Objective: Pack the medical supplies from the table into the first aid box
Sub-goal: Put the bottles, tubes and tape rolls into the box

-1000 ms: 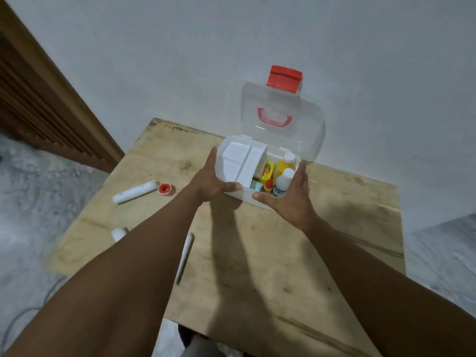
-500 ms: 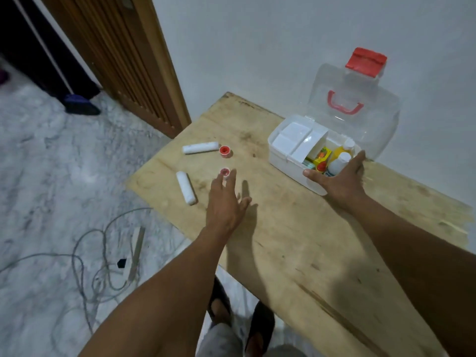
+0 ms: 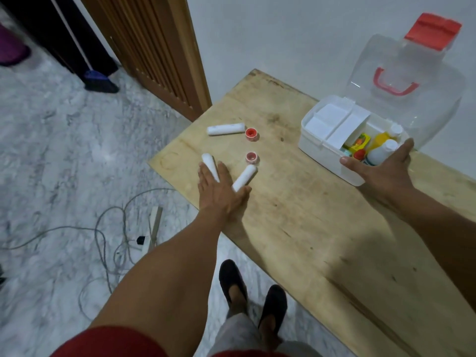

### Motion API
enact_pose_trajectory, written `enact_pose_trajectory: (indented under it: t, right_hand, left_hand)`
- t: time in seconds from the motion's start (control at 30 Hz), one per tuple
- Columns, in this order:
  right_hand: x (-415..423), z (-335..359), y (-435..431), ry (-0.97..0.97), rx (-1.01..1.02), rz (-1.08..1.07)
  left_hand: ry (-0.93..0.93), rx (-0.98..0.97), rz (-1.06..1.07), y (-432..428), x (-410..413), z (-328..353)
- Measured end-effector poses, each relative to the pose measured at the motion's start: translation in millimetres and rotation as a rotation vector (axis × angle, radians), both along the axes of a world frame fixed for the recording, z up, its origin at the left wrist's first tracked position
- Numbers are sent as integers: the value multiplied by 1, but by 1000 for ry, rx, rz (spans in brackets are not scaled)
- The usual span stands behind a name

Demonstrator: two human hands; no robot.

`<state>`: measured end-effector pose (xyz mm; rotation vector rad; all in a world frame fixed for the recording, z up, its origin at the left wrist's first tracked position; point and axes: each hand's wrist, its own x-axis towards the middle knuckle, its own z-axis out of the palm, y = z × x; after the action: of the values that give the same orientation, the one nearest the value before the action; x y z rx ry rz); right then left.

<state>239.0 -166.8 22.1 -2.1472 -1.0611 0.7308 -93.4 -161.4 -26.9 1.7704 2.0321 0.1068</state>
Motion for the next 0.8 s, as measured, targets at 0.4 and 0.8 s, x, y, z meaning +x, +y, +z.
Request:
enact_pose_trajectory:
  t: [0.4, 0.8]
  right_hand:
    - [1, -3, 1, 10, 10, -8]
    - [-2, -4, 1, 45, 21, -19]
  left_hand:
    - [91, 151, -97, -12, -9, -7]
    - [-309, 289, 99, -49, 16, 24]
